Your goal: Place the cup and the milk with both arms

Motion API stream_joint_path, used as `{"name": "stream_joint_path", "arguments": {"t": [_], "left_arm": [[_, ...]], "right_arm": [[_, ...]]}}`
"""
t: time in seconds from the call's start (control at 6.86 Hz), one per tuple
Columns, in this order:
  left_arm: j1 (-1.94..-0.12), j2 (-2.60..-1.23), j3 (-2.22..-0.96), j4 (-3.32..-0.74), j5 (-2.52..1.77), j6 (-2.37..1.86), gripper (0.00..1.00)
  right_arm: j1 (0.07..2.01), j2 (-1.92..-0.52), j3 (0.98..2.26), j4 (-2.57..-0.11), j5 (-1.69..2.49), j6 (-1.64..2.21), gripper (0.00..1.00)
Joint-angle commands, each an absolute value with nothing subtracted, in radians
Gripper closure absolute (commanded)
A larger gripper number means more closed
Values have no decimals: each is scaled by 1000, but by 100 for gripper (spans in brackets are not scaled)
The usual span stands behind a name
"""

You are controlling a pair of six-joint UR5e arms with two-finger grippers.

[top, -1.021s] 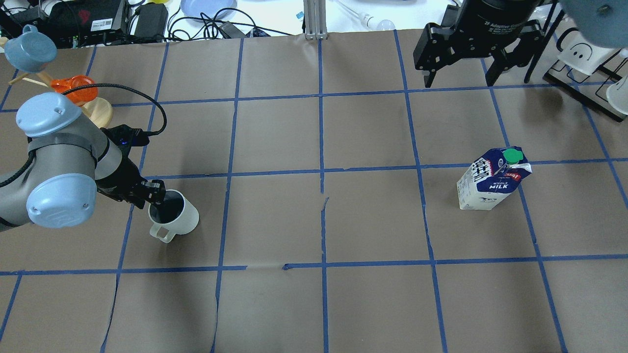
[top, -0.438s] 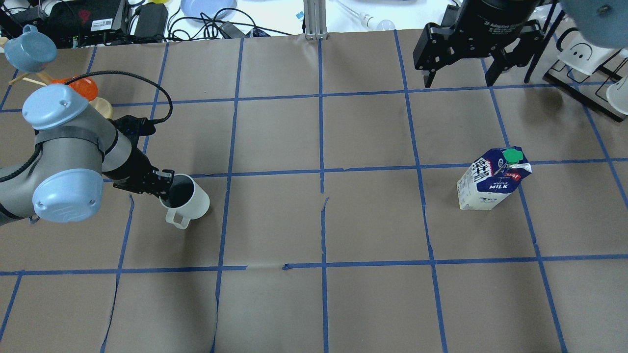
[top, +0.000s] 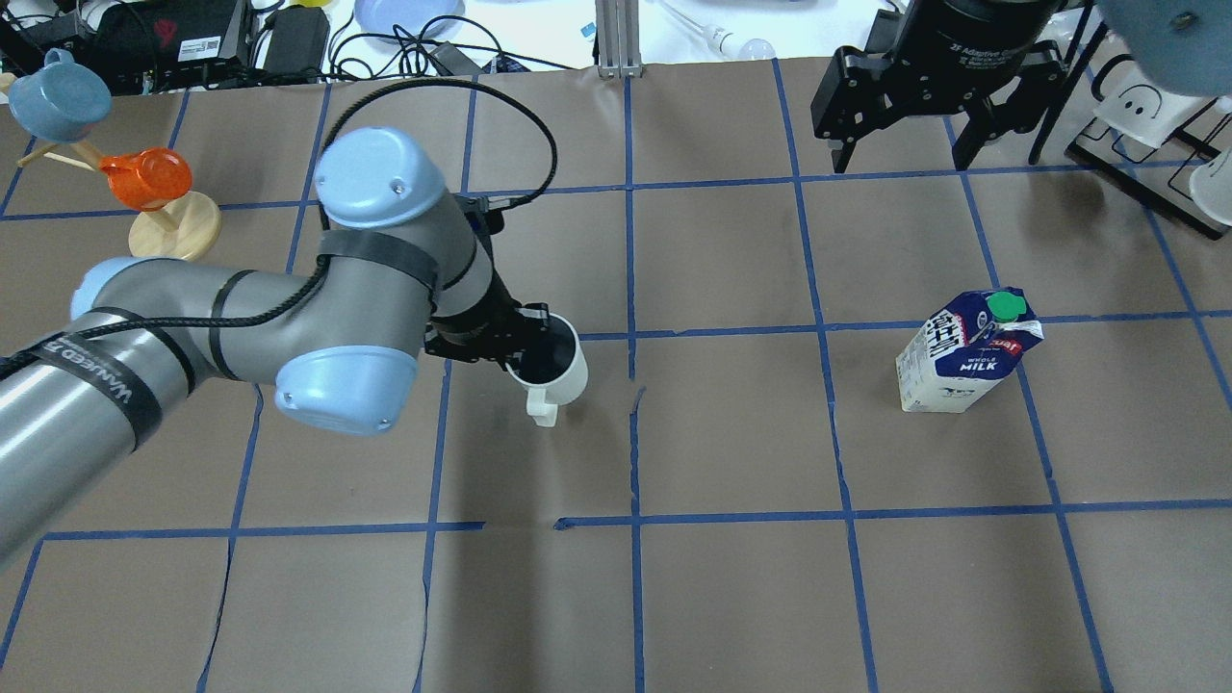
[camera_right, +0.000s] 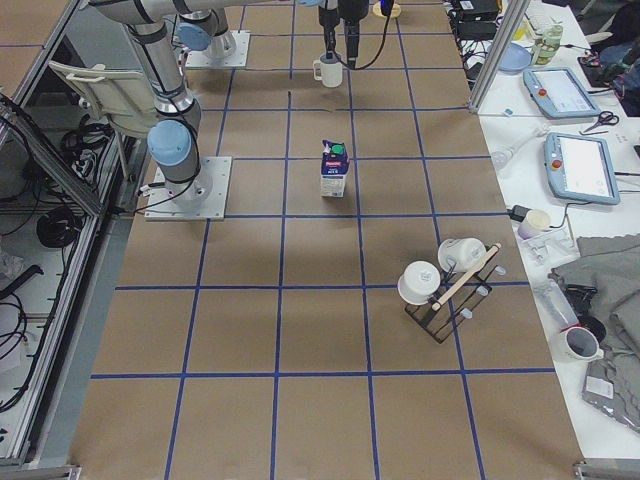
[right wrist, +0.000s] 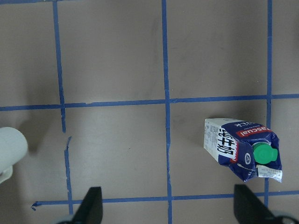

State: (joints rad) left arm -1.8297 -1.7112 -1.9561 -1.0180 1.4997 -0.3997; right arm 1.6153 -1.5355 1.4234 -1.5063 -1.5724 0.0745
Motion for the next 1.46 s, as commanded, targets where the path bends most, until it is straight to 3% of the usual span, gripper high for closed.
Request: {"name": "stream_joint_path", "arguments": {"t": [0.0, 0.29, 0.44, 0.58, 0.73, 0.88, 1.02, 1.31], "left_arm": [[-1943, -1742, -1965, -1008, 1494, -542, 100], [-1956, -1759, -1999, -994, 1500, -538, 100], [-1956, -1761, -1996, -993, 1500, -537, 81], [-1954, -1753, -1973, -991, 1506, -544, 26], [-1930, -1740, -1932, -1003, 1514, -532, 6], [-1849, -1715, -1848, -1154, 1520, -462, 0], [-1800, -1688, -1736, -1327, 1525, -422, 0], [-1635, -1635, -1597, -1422, 1560, -159, 0]], "right_arm": [[1615, -1536, 1424, -1506, -1571, 69, 0], [1615, -1536, 1425, -1506, -1572, 71, 0], [1615, -1536, 1425, -1506, -1572, 72, 0], [1614, -1536, 1425, -1506, -1572, 72, 0], [1611, -1534, 1427, -1509, -1572, 69, 0], [1608, -1522, 1427, -1511, -1575, 66, 0], [1600, -1508, 1414, -1517, -1575, 64, 0], [1528, -1485, 1414, -1516, -1578, 46, 0]]}}
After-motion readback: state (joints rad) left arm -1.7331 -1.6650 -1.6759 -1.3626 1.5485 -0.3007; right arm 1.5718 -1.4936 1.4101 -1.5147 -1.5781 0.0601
